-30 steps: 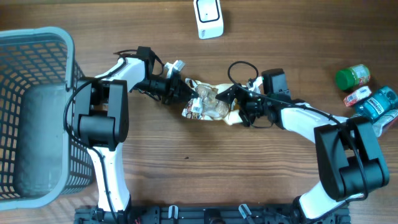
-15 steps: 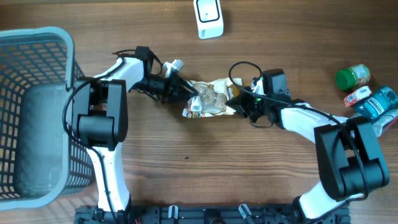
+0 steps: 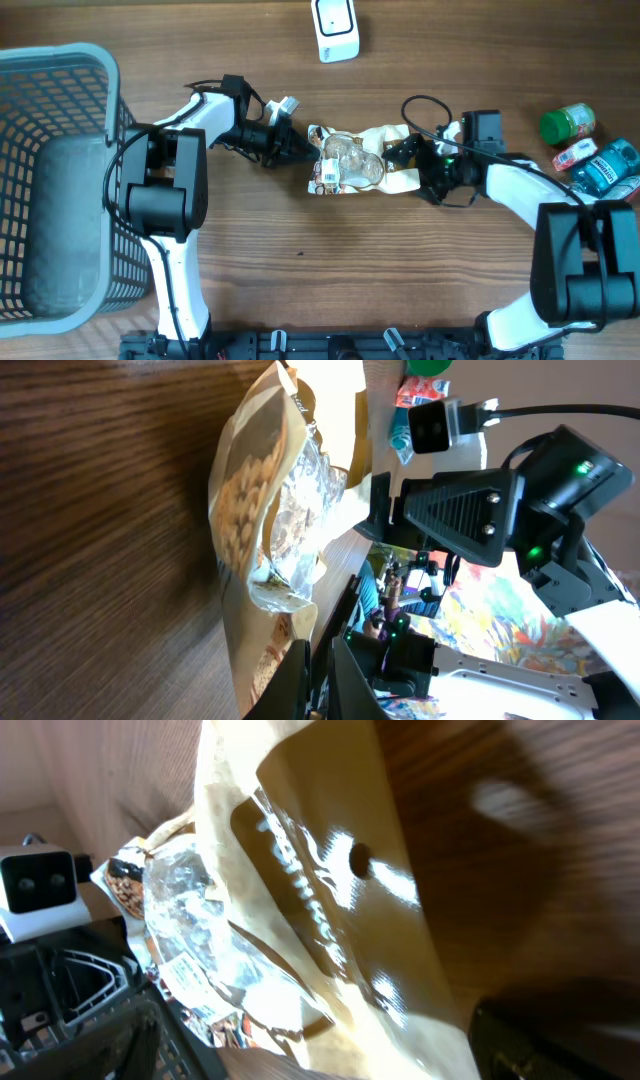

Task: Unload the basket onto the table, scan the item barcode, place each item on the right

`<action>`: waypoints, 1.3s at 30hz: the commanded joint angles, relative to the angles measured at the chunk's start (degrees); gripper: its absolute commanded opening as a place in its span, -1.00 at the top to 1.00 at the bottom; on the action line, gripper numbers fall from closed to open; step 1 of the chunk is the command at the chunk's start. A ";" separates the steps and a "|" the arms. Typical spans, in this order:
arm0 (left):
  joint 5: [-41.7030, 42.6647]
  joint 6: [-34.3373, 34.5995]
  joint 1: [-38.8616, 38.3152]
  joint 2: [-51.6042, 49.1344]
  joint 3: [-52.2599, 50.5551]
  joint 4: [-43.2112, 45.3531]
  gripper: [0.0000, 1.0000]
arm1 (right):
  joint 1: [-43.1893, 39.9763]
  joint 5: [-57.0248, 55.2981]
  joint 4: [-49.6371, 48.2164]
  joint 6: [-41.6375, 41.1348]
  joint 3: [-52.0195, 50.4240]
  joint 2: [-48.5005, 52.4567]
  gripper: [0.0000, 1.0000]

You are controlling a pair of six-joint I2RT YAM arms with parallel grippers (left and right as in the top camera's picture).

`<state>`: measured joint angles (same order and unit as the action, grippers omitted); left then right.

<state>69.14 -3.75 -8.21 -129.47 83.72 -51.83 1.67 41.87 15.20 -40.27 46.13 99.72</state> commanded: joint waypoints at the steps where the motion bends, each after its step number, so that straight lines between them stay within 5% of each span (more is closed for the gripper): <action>1: 1.75 1.73 -0.04 -0.72 -0.31 0.85 0.92 | -0.52 -8.74 6.54 1.60 -1.57 1.64 -1.00; 7: 1.73 7.30 -0.07 -0.72 -0.31 4.63 0.92 | 2.93 -7.37 8.07 -17.11 -7.48 1.64 -1.00; 12: 1.75 7.52 -0.07 -0.72 -0.31 4.74 0.92 | 9.29 -8.11 -21.81 -38.71 -17.79 1.64 -1.00; 15: 1.73 8.52 -0.07 -0.72 -0.31 4.74 0.92 | 13.49 -20.15 -34.51 -48.52 -20.50 1.64 -1.00; 22: 1.73 8.76 -0.07 -0.72 -0.31 4.72 0.92 | 14.60 -36.39 -42.45 -48.83 -20.48 1.64 -1.00; 30: 1.73 8.76 -0.07 -0.72 -0.31 4.70 0.91 | 14.56 -38.16 -55.56 -32.96 -20.48 1.64 -0.89; 35: 1.73 8.76 -0.96 -0.72 -0.31 4.72 0.92 | 14.69 -33.90 -57.72 -35.45 -20.28 1.68 -0.93; 39: 0.24 10.95 -2.51 -0.72 -0.31 7.39 0.92 | 18.10 -29.29 -50.16 -43.80 -20.33 1.70 -0.99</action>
<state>69.58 4.86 -9.45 -129.47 83.70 -46.17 16.91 8.51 -41.28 -77.84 27.20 99.85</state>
